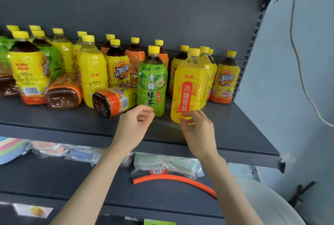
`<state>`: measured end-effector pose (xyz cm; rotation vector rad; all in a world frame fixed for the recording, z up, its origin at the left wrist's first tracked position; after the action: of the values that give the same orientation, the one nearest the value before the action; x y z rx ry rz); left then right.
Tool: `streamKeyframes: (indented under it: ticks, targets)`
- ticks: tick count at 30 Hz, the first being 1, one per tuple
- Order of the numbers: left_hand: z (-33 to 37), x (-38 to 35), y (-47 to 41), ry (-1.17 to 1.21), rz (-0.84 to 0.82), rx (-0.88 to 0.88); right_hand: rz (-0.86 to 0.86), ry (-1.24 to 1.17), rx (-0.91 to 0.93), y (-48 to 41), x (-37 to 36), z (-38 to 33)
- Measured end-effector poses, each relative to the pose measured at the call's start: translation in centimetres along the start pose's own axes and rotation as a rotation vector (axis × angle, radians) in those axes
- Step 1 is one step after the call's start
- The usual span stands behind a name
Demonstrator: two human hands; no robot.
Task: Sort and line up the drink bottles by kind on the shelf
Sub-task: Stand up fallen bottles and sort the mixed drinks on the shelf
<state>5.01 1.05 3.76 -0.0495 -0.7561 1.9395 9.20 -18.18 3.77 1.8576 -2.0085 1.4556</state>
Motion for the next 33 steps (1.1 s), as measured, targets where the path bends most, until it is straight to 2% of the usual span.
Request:
streamKeyframes:
  ticks: [5, 11, 16, 22, 27, 33]
  targets:
    - [-0.9, 5.9, 0.6, 0.005, 0.147, -0.012, -0.029, -0.062, 0.082, -0.2, -3.4, -4.5]
    - [-4.1, 12.1, -0.8, -0.024, 0.297, -0.047, -0.031, -0.121, 0.039, -1.5, -8.5, -8.8]
    - [-7.3, 14.0, -4.0, -0.112, 0.202, -0.003, -0.005, -0.129, -0.091, -2.5, -11.8, -10.5]
    - [-8.8, 13.6, -6.2, -0.104, 0.111, 0.076, -0.008, -0.136, -0.305, -2.8, -15.2, -9.8]
    - [-11.0, 13.2, -7.0, 0.087, 0.088, 0.204, -0.102, -0.143, -0.45, -2.8, -16.5, -8.8]
    - [-11.0, 12.6, -6.0, 0.168, 0.01, 0.289, -0.006, -0.262, -0.508, -1.8, -15.0, -9.0]
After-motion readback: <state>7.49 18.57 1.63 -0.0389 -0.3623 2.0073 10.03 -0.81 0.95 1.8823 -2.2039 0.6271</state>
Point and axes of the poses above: each hand's wrist, its own y-axis away from the middle knuckle, its own x-axis out of the back of the hand, z = x × y, the point moved 10 cm from there along -y, towards the middle knuckle, and after that the axes turned 7 degrees about y, right-handed, at the moved point
